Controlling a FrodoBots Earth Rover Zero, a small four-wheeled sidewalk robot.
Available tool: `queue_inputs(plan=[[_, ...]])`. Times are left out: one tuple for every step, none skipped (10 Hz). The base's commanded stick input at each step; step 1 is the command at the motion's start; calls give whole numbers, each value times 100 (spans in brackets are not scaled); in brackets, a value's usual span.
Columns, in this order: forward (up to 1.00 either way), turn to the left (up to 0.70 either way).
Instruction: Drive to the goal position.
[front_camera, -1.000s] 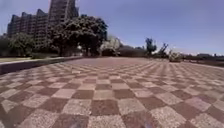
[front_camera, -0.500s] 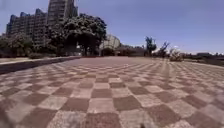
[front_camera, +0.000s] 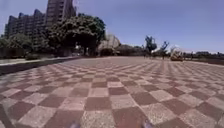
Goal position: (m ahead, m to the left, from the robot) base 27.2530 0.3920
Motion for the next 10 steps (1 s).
queue_inputs(plan=[[70,0],[70,0],[70,0],[70,0],[70,0],[70,0],[70,0],[70,0],[70,0],[70,0]])
